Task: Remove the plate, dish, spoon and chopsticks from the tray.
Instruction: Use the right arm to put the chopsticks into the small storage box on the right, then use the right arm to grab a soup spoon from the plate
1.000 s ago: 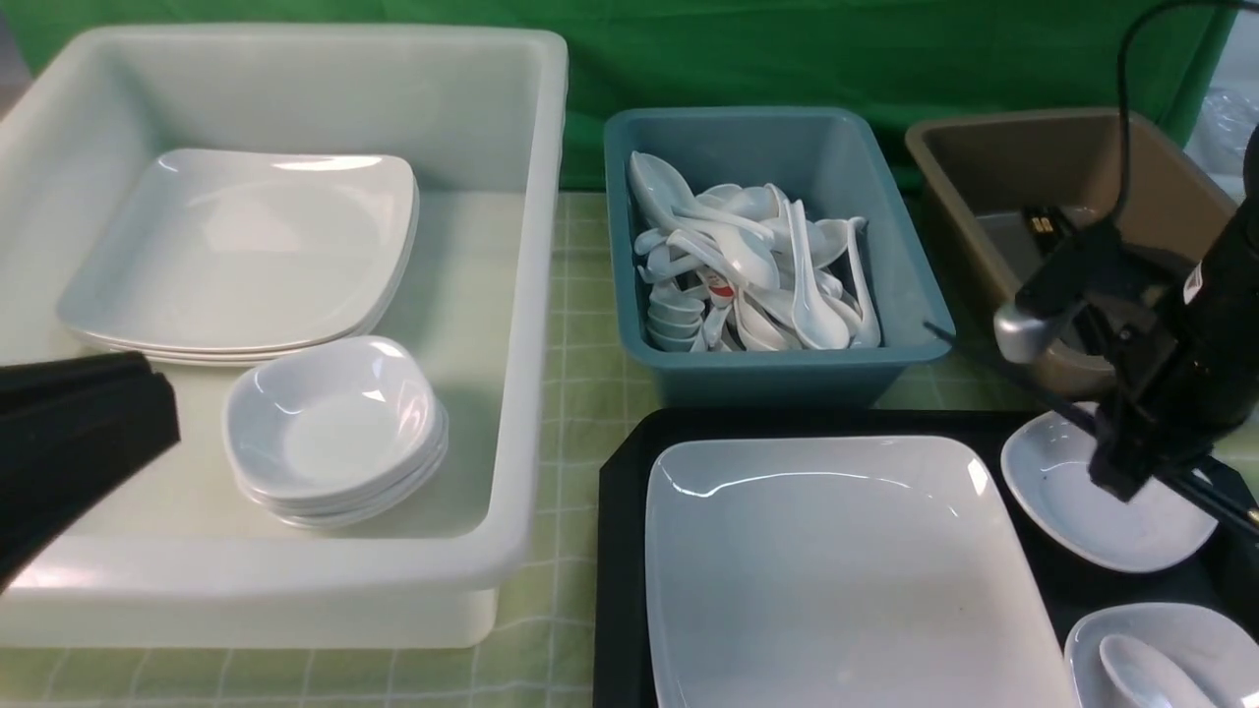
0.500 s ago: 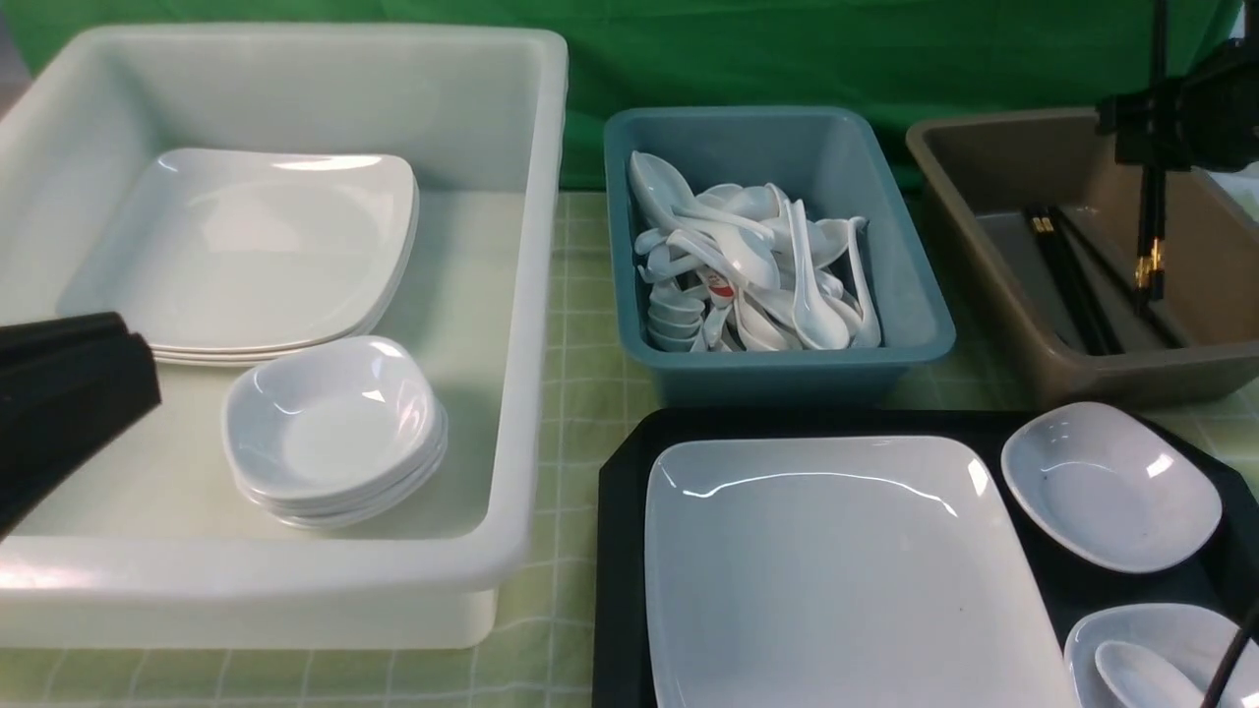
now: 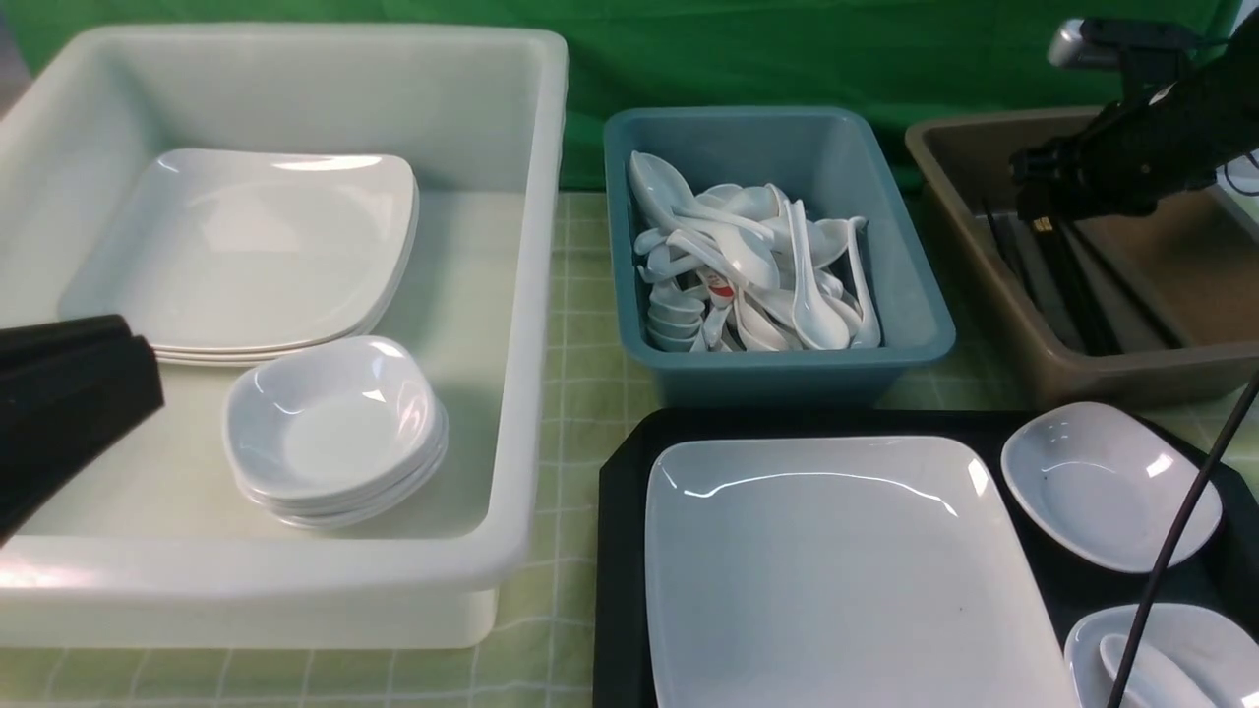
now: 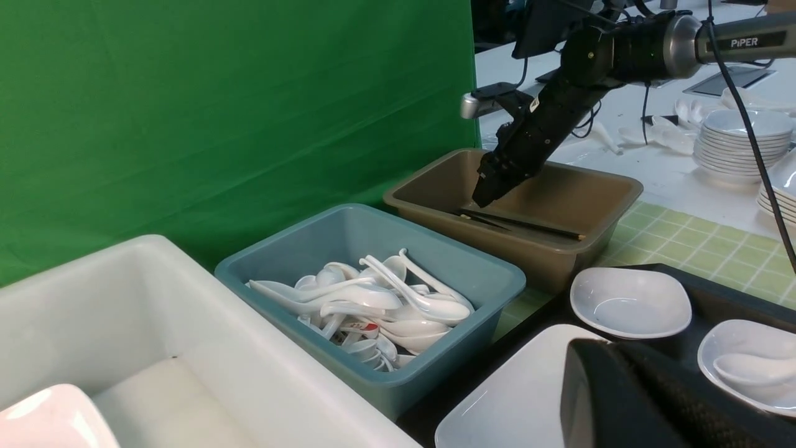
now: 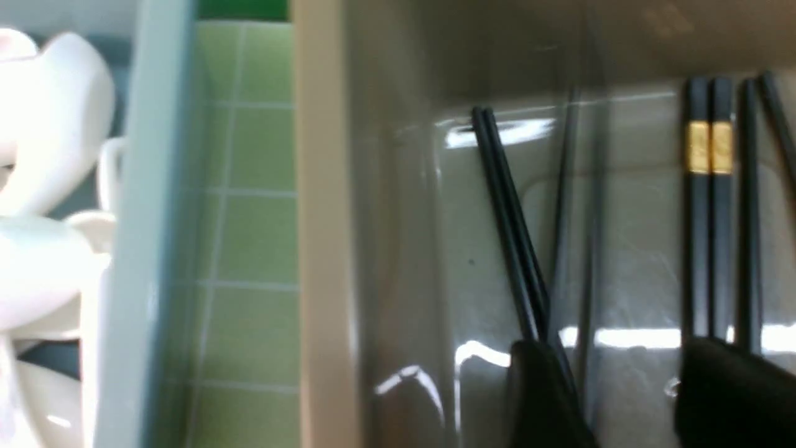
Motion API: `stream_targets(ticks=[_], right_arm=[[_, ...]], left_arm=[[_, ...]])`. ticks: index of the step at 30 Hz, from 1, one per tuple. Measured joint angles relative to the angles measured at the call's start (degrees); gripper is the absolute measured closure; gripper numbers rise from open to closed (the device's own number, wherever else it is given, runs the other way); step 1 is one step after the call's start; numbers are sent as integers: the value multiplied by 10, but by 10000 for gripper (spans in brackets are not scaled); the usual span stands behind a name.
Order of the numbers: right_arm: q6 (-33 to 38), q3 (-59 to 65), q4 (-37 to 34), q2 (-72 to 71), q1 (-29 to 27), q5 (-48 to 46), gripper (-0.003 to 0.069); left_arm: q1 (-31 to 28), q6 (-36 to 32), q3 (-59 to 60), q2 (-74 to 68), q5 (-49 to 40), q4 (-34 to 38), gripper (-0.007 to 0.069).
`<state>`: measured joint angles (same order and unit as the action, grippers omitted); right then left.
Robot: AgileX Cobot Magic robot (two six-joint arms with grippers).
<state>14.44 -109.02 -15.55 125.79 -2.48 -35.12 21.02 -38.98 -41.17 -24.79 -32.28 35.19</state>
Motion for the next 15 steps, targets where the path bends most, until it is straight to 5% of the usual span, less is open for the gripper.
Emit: stream_targets(ticks=[2,11,15], right_arm=[[0,0,11,0,4,-7,309],[5,0,36,0,15,-64,598],[15,-1,36,3,32,-65,626]], left_arm=[[0,0,0,0,0,0,601],[0,0,0,0,-1,0,601],[0,1,0,0,-1,0,601]])
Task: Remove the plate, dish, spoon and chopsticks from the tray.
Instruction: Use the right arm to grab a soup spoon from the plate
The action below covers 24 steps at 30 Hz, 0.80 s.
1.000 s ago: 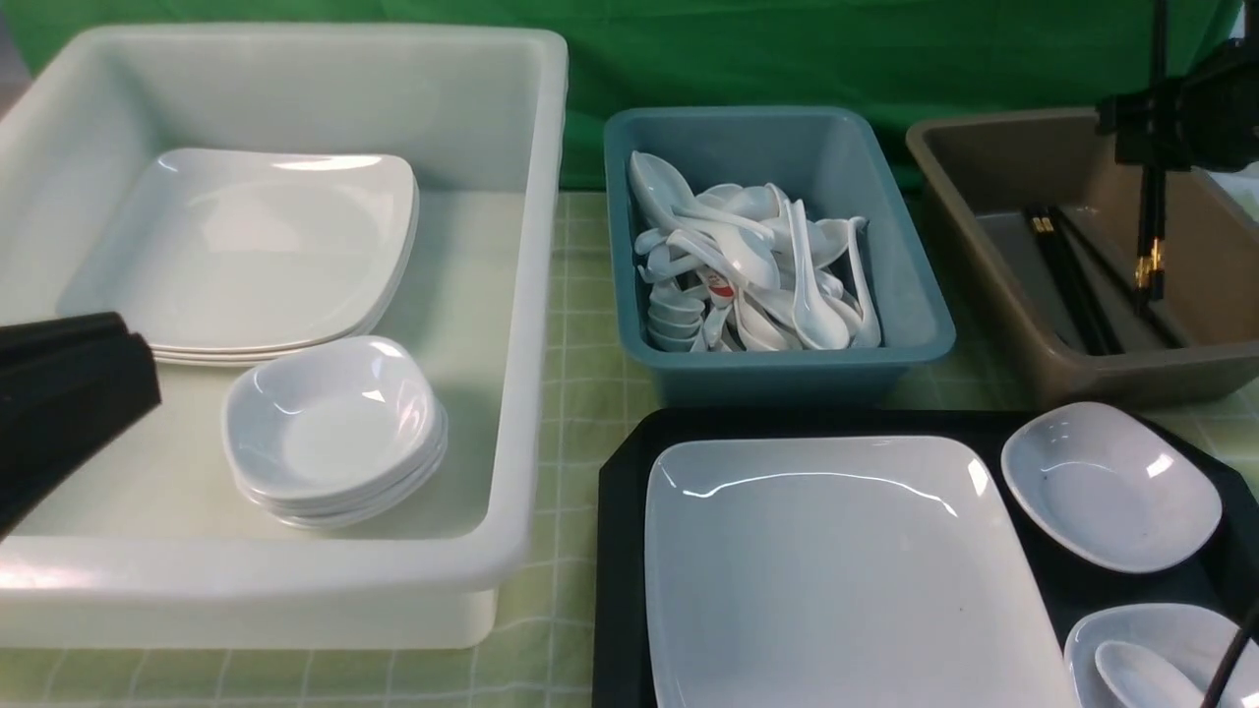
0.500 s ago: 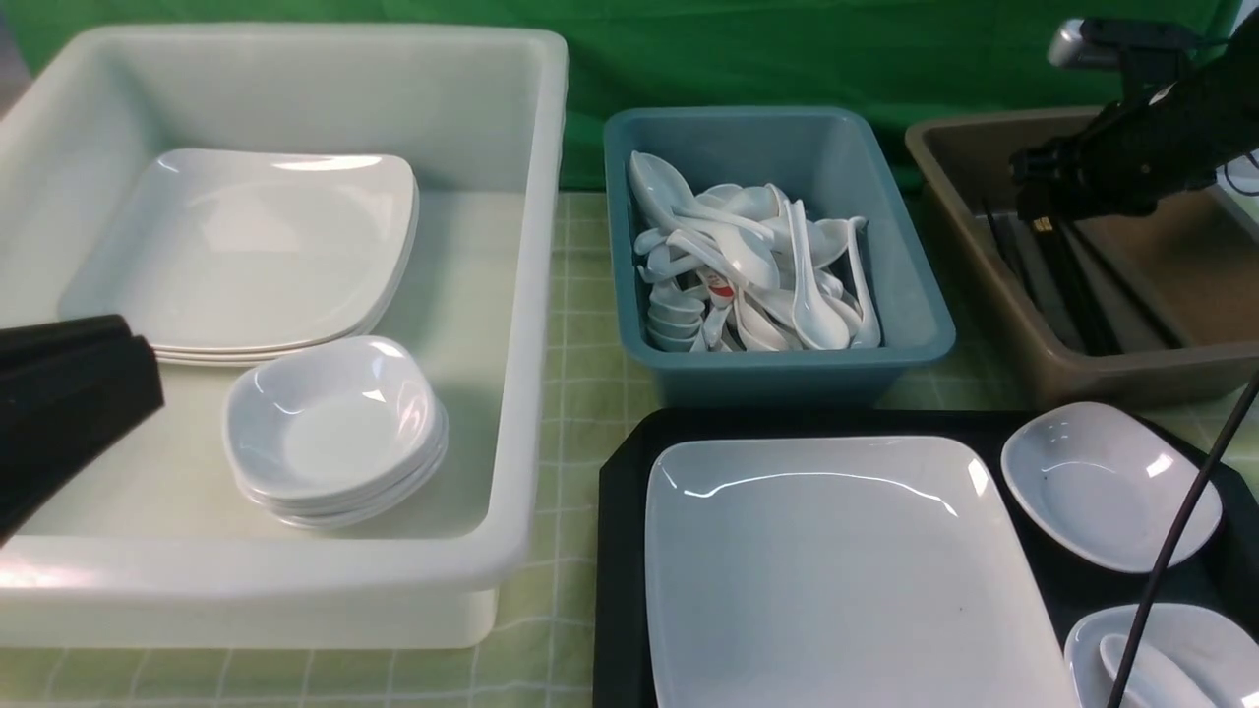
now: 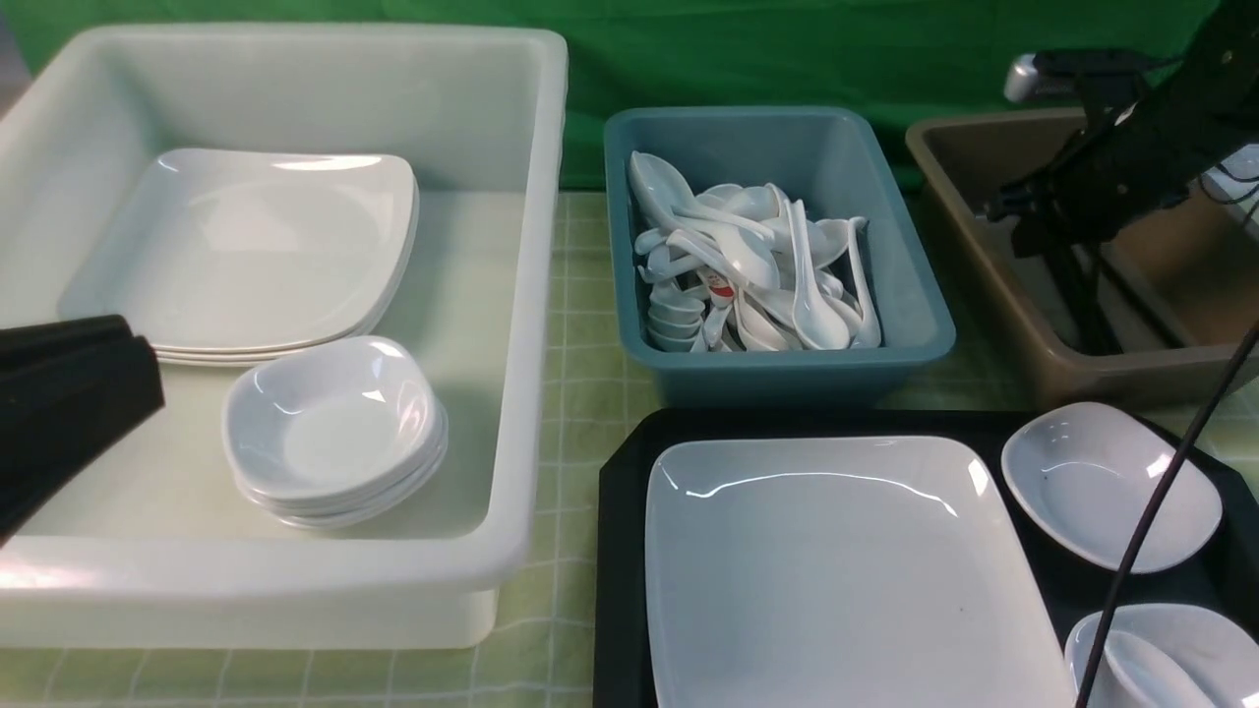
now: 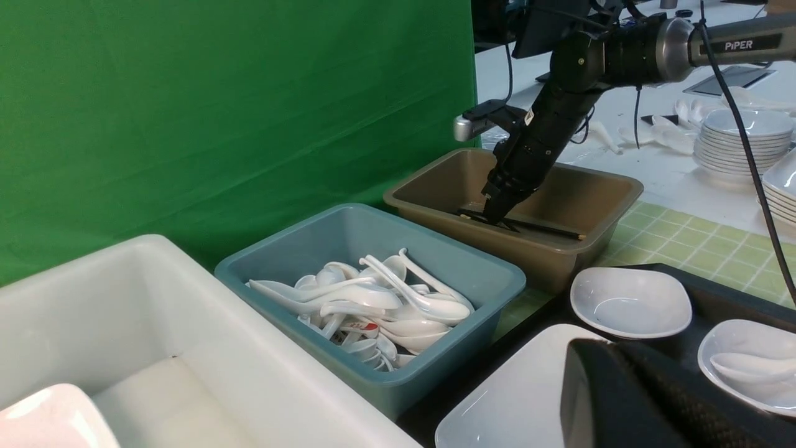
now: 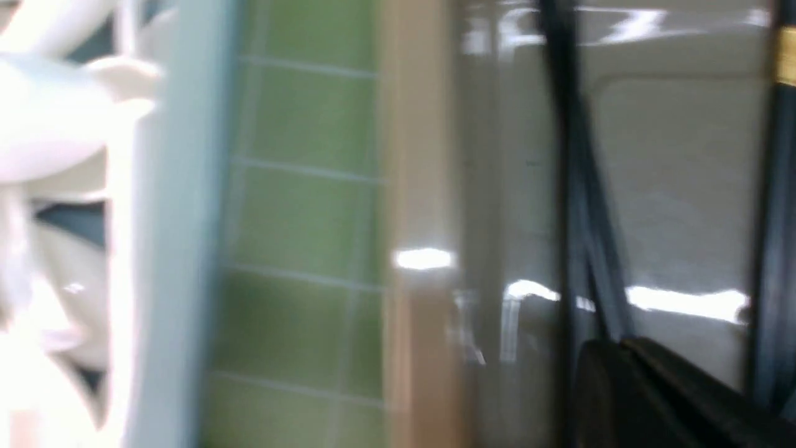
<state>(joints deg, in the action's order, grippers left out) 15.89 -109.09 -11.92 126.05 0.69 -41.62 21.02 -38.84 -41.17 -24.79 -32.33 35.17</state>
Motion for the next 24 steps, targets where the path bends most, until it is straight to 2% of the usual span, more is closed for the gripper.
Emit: stream_targets(ticks=[8,17,20,24], right_arm=[[-5,-1,2,11,41,39,631],[-49,-1,-1,-5,40,53,610],[-41,-1,8,-42,39,32,603],[-18,8,19,-122,39,-46,600]], left_arm=[[0,0,0,0,0,1,601],[0,0,0,0,0,-1,601],[0,0,0,0,0,-10,601],[0,0,0,-2,1,-24,601]])
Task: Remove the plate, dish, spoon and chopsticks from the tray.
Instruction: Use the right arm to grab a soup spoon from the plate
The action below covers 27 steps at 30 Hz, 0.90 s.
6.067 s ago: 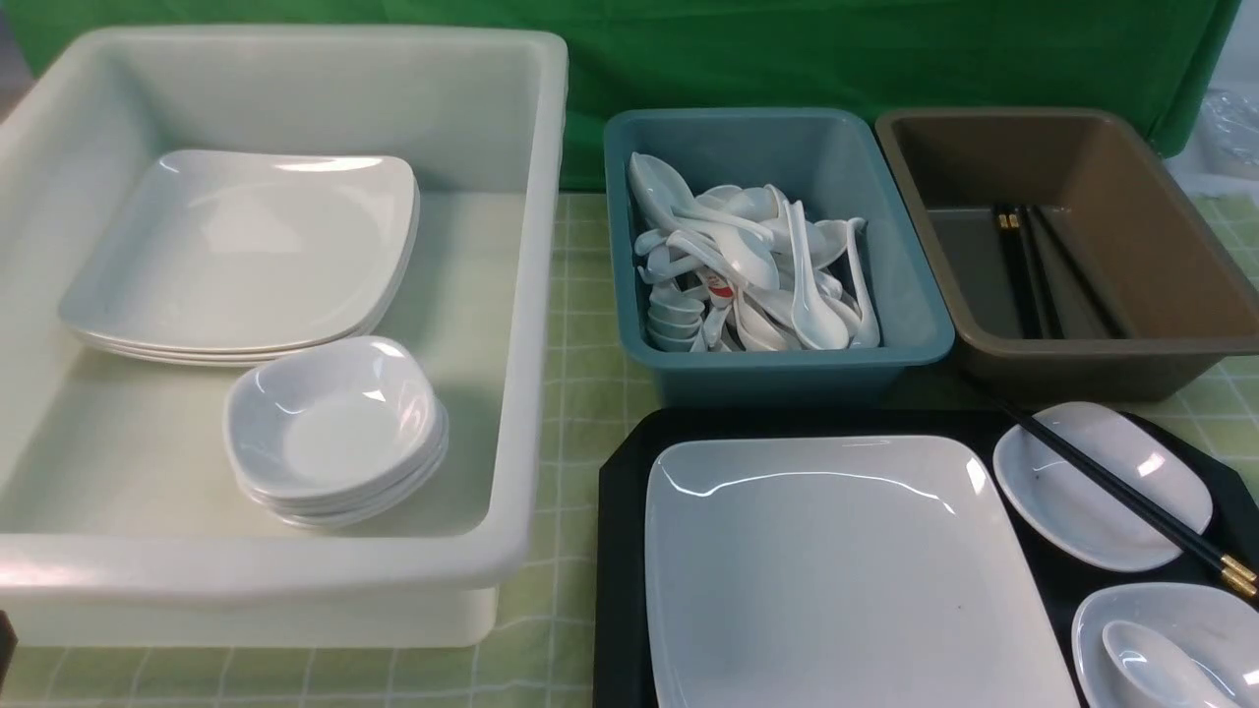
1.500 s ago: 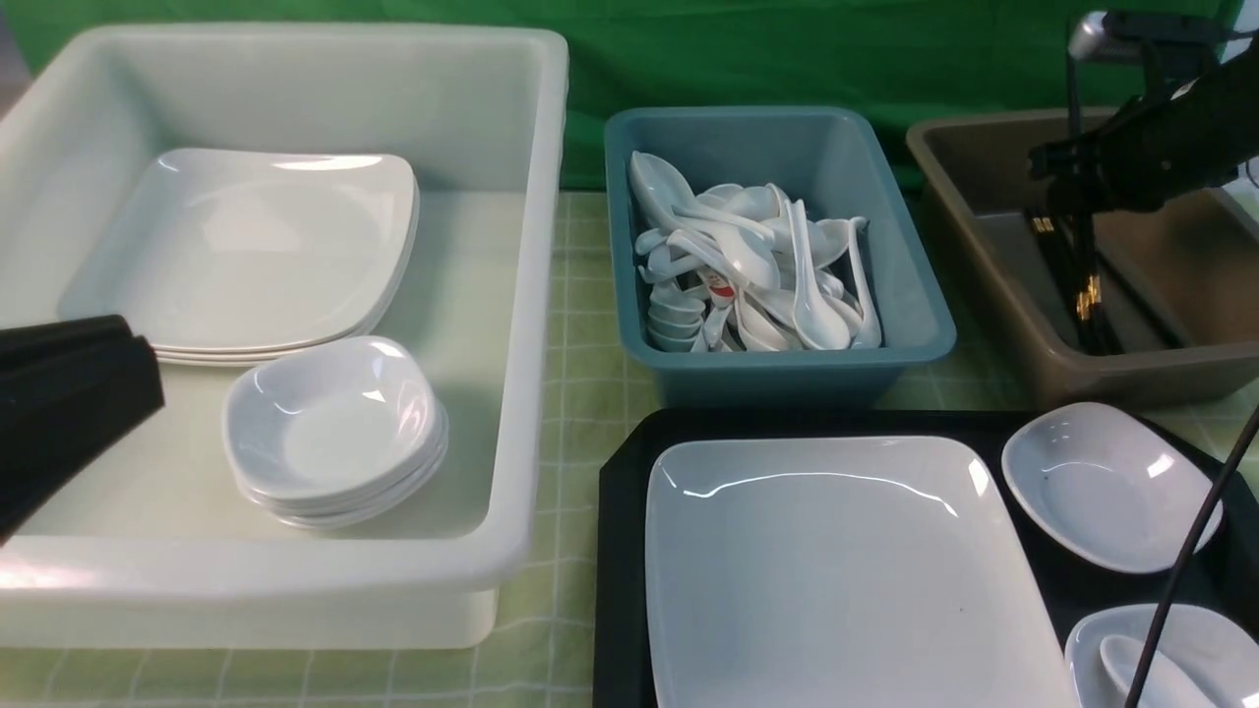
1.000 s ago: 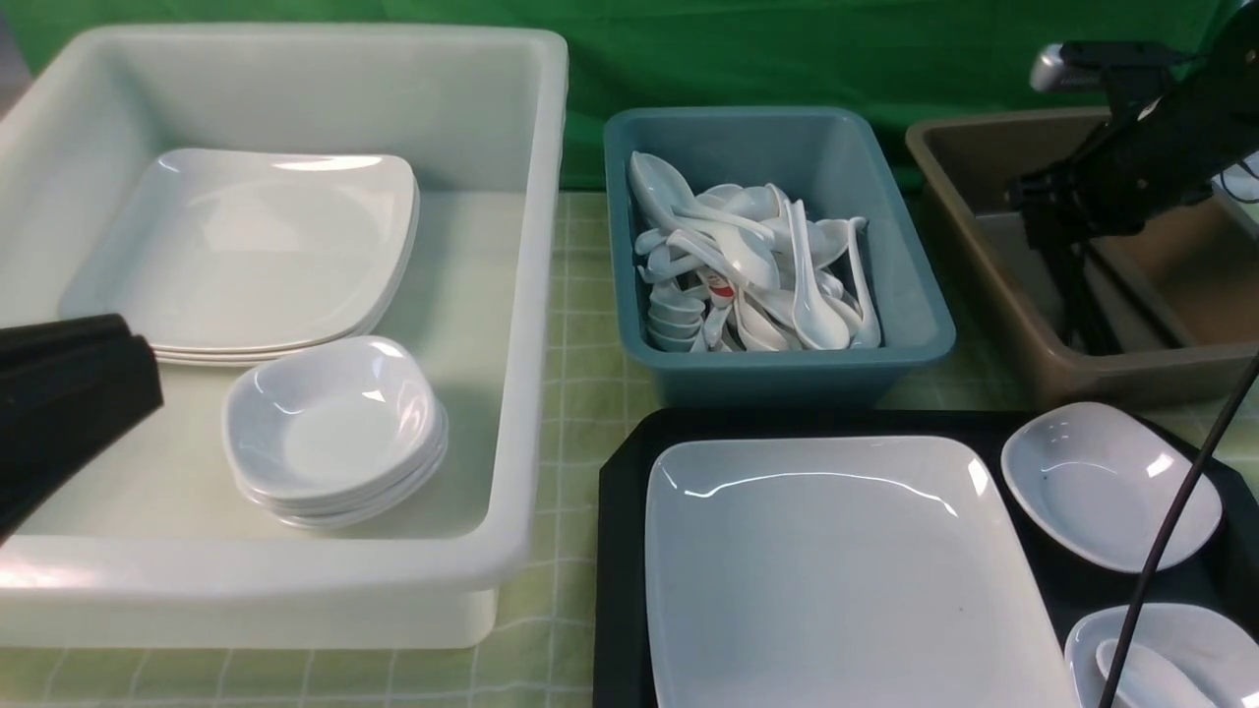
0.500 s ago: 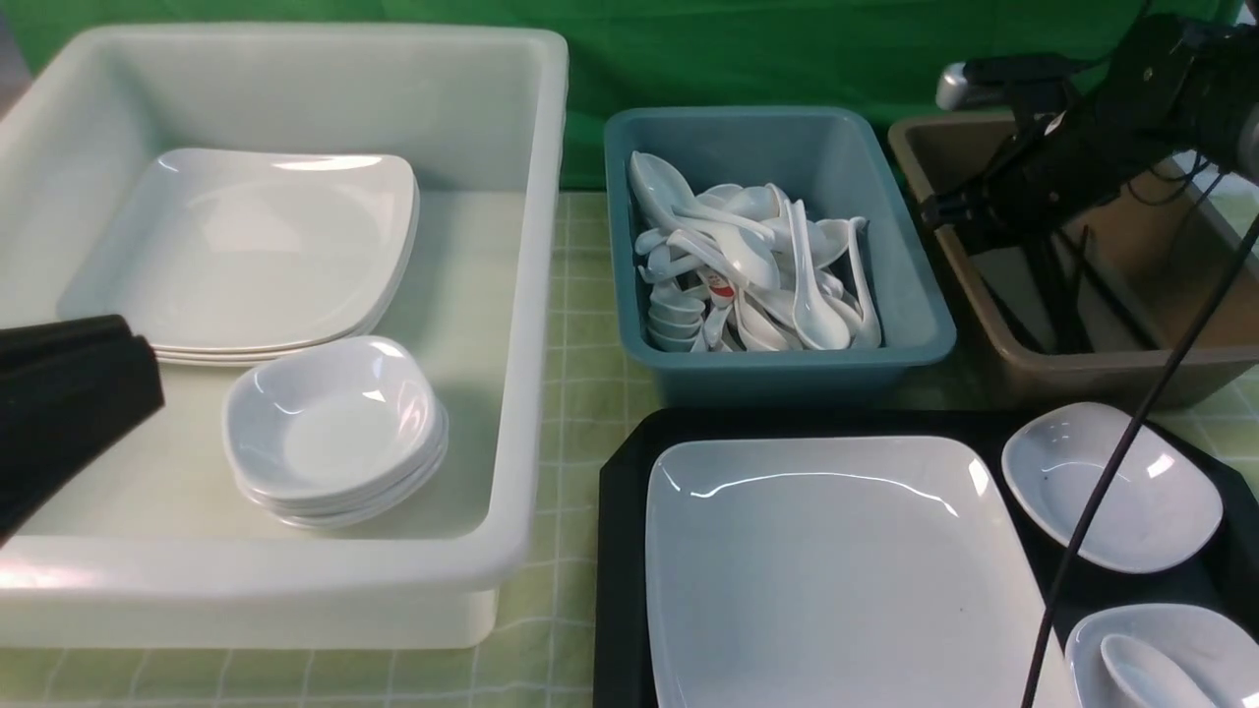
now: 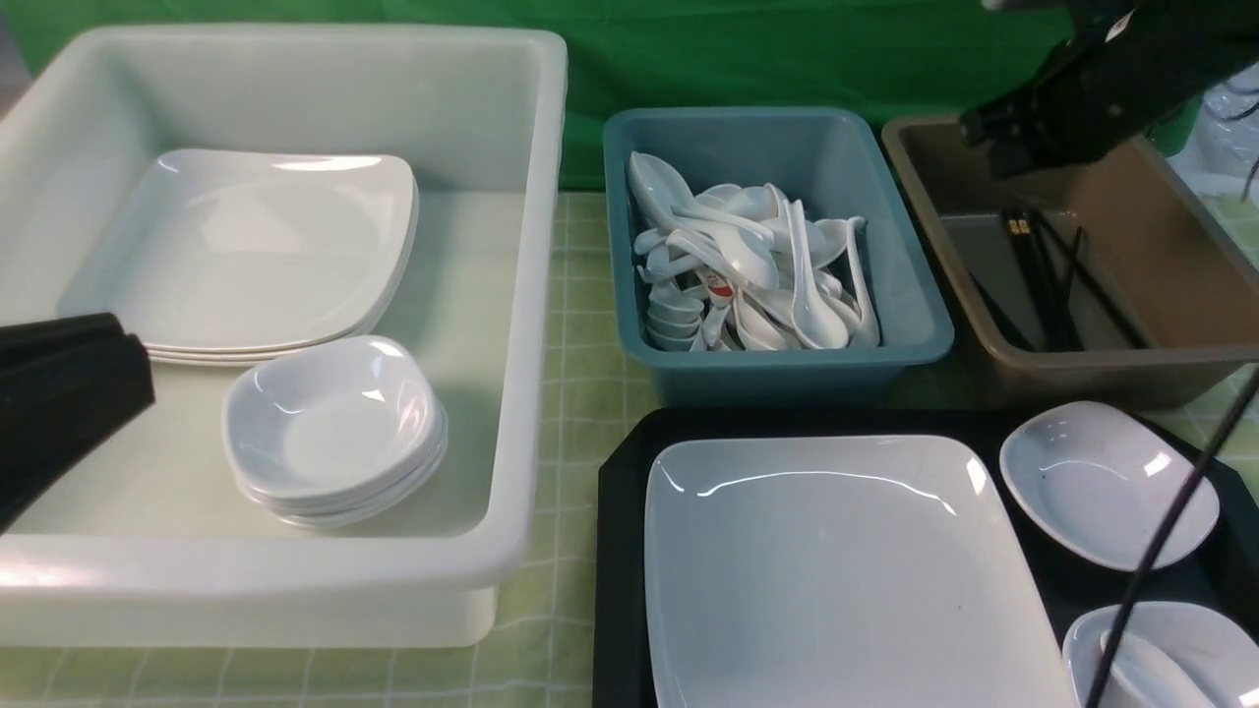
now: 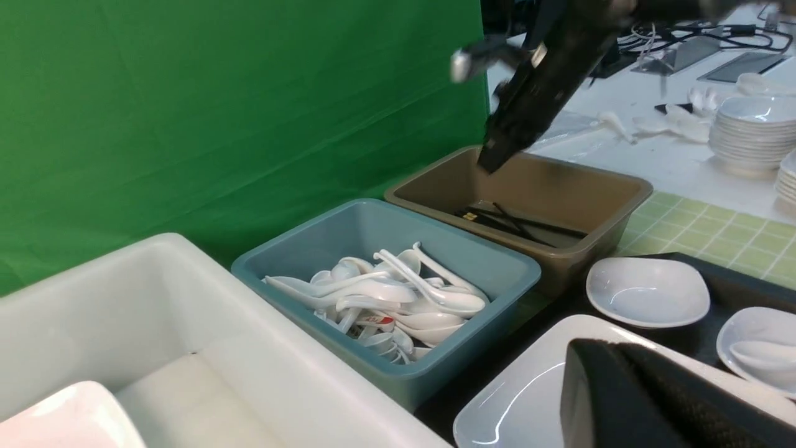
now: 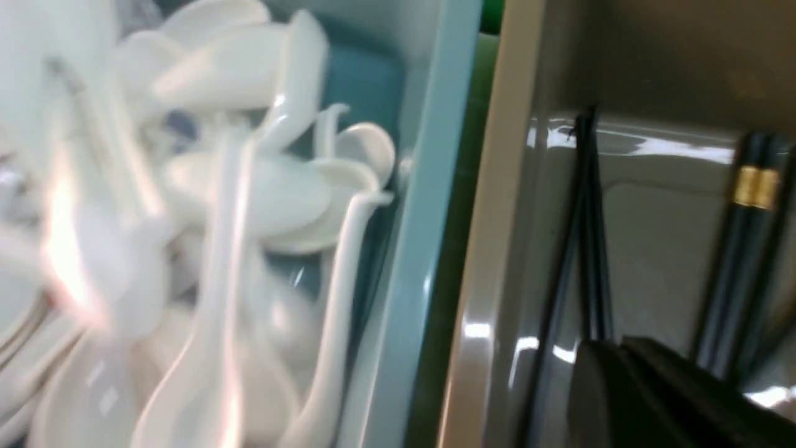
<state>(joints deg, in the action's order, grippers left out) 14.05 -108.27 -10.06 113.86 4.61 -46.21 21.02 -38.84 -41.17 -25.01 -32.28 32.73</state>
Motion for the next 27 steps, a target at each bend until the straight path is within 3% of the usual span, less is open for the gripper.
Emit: stream_targets(ticks=[5,11,16,17,21,27], right_arm=[[6,112,11,-133,1,-46,612],[6,420,51,-351,21,-82,595],[11,561,93,-419,25,-106,452],[25,605,101,-426,25,-103,360],[37,635,109,-418,25,-74,240],[37,638,128,-360,25,-89,228]], left_arm=[[0,0,0,-4,-1,-3,601],[0,-2,0,-12,-2,-4,601],[0,-2,0,-29,-2,-4,601],[0,-2,0,-34,-5,-2,601],[0,-2,0,-35,-9,-1,601],[0,-2,0,-35,-20,0,601]])
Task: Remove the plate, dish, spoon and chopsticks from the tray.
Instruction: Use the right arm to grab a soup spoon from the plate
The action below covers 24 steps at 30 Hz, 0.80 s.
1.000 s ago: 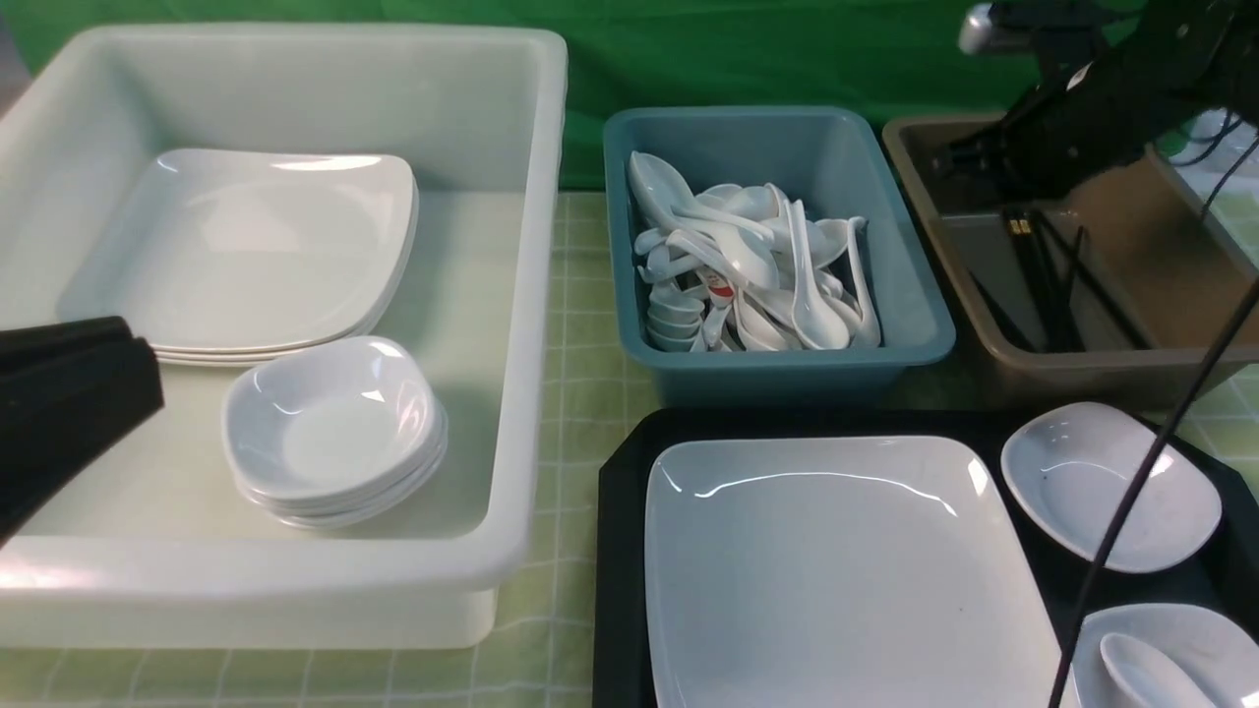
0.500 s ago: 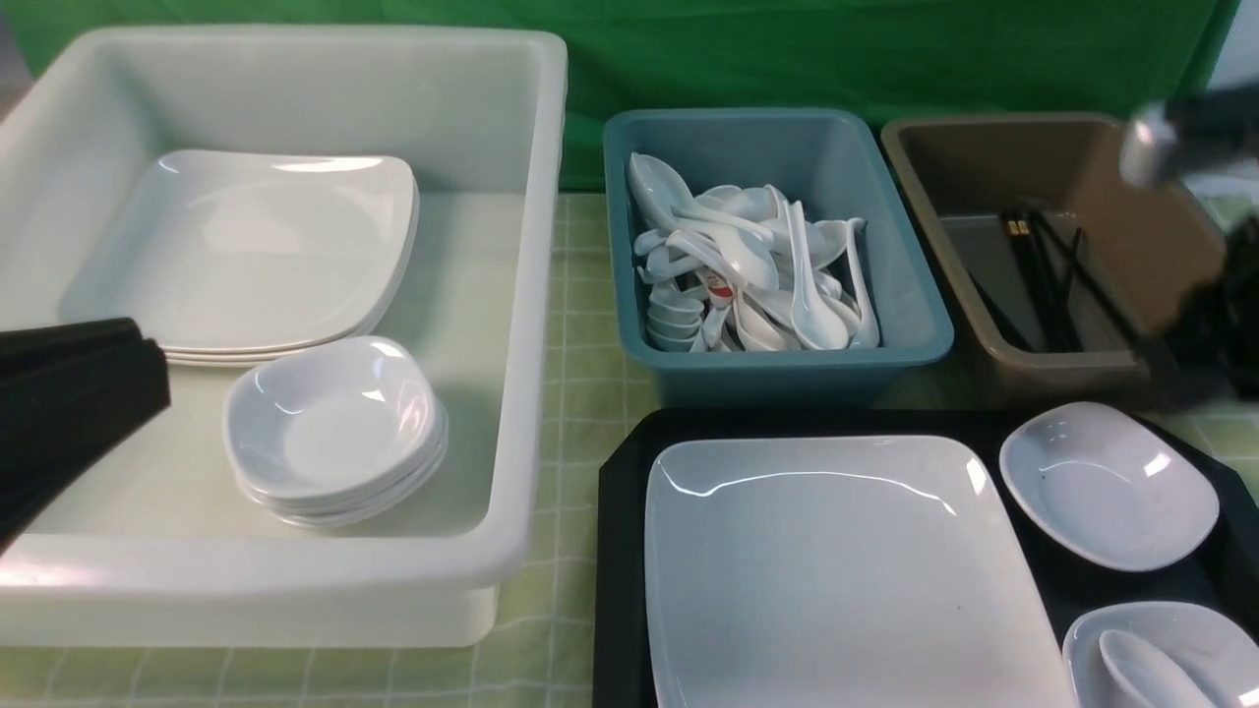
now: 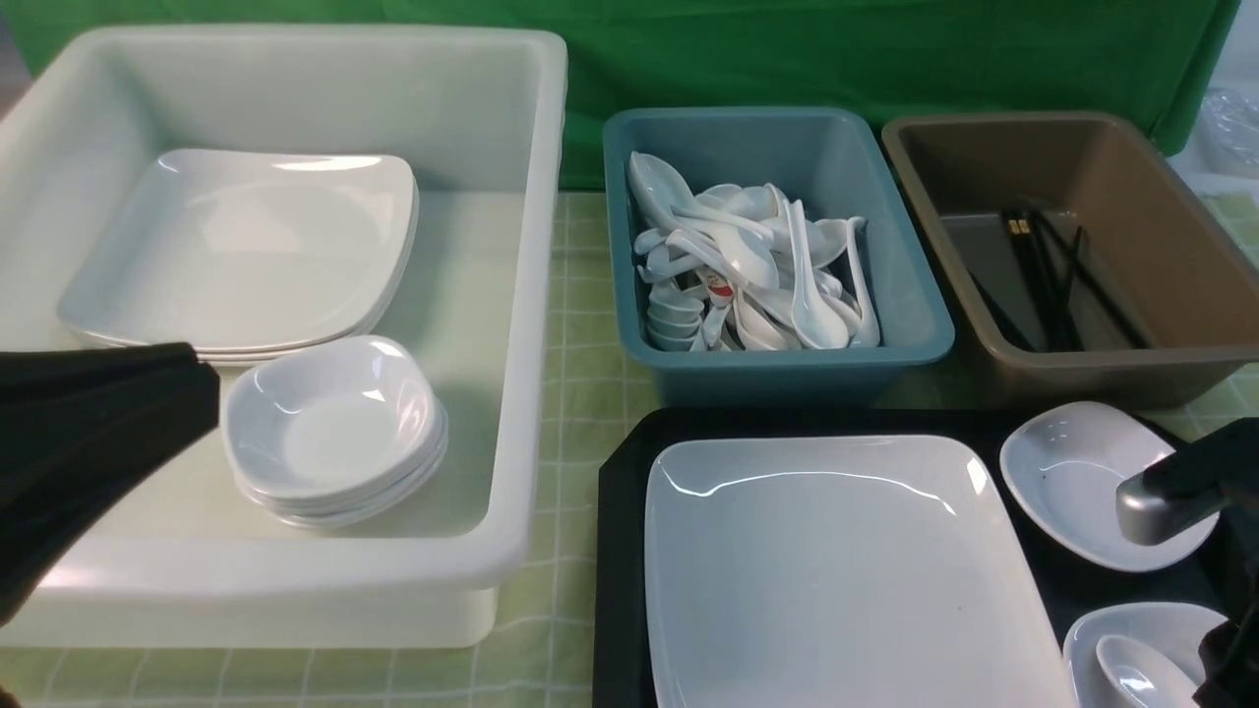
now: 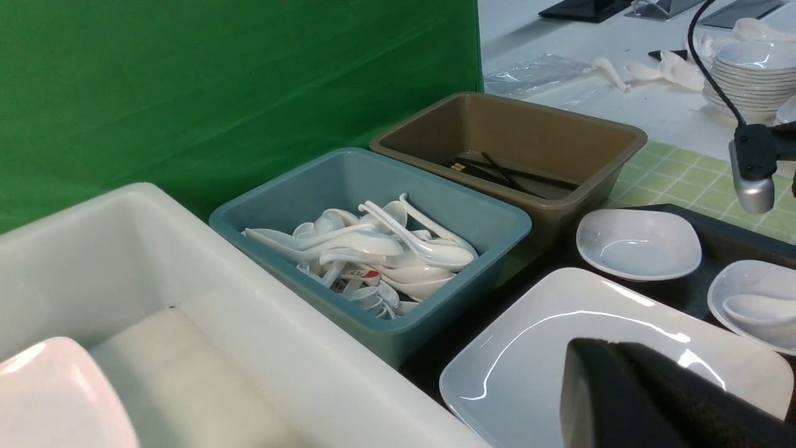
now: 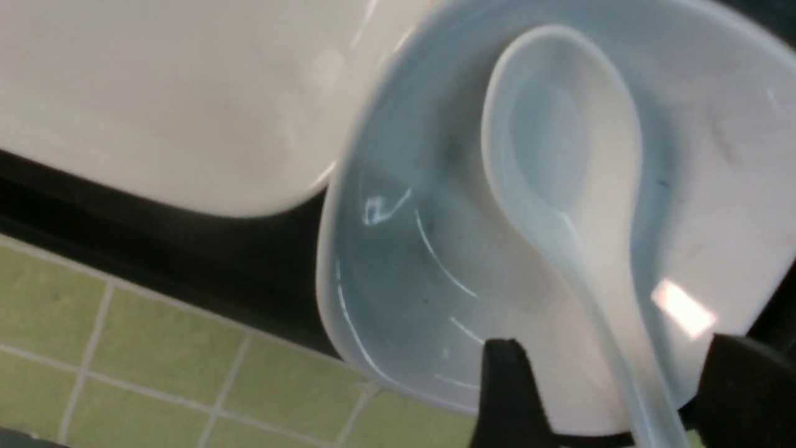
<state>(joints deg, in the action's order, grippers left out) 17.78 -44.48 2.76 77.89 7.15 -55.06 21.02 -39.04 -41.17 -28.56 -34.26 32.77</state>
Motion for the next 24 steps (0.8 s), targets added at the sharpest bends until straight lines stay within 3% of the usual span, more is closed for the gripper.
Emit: stream_targets(ticks=[11,18,24], right_arm=[[0,7,67,74,0,15,228],[0,7,72,118,0,41,231],[0,7,72,147,0,42,309]], left_arm=[[0,-2,0,0,-2,0,601],[0,-2,0,0,-1,0,601],[0,-2,0,0,0,0,601]])
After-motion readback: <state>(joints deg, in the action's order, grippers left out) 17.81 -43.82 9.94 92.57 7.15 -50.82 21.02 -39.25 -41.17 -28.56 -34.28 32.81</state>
